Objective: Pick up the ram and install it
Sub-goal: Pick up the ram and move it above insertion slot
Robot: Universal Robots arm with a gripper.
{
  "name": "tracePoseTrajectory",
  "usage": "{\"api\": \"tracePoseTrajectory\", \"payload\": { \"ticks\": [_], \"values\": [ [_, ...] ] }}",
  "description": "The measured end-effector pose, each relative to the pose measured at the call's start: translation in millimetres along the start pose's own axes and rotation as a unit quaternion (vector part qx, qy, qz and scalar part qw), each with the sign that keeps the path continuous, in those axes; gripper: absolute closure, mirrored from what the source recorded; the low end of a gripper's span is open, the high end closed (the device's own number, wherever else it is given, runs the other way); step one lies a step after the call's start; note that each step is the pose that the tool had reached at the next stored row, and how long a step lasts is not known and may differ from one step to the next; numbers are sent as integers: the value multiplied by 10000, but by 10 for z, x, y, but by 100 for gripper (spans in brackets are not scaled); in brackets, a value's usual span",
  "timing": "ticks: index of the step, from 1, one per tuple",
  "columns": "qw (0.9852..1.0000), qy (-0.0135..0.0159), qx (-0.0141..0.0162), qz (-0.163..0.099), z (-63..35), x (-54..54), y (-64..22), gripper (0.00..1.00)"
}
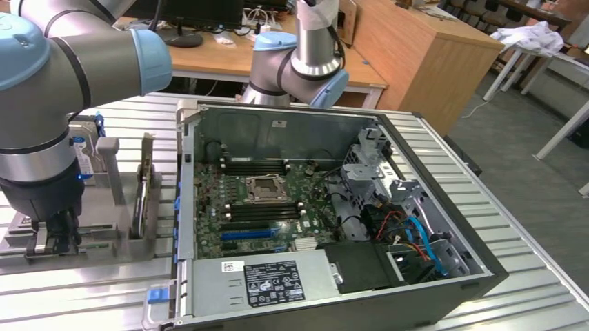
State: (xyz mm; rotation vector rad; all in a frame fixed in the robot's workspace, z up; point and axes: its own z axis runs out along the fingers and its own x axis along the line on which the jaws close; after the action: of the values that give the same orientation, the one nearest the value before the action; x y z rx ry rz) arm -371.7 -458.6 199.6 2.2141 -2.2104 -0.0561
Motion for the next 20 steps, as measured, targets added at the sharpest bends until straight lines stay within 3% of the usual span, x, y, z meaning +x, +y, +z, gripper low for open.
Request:
{"api": "tracePoseTrajectory", "payload": {
  "ticks": [10, 13, 14, 20],
  "values": [
    [10000, -1, 0, -1, -1, 6, -1, 77],
    [10000, -1, 0, -1, 0, 6, -1, 79],
    [10000, -1, 0, -1, 0, 6, -1, 86],
    [10000, -1, 0, -1, 0, 6, -1, 87]
  ]
}}
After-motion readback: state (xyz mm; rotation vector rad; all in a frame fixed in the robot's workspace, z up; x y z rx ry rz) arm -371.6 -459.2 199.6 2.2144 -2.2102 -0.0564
